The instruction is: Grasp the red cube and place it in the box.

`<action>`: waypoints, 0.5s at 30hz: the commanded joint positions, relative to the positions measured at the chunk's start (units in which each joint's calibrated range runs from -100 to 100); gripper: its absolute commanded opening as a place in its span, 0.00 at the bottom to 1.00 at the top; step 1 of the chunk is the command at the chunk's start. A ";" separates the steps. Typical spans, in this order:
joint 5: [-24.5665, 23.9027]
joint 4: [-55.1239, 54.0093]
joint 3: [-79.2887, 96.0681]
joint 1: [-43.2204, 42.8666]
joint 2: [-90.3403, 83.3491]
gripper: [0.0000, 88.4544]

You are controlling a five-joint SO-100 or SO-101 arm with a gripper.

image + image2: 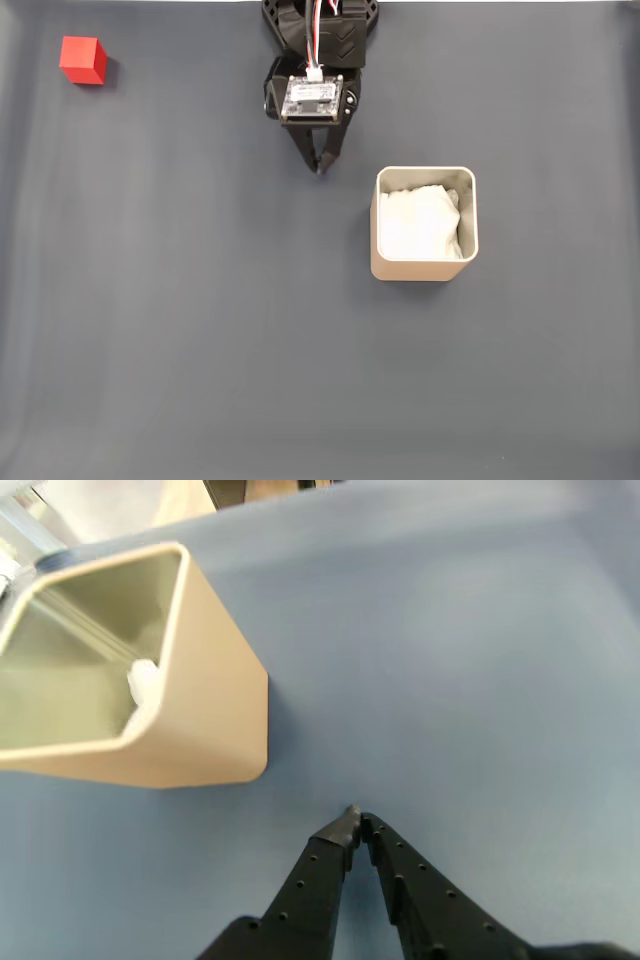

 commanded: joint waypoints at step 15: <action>0.24 -5.42 -26.89 1.93 20.41 0.00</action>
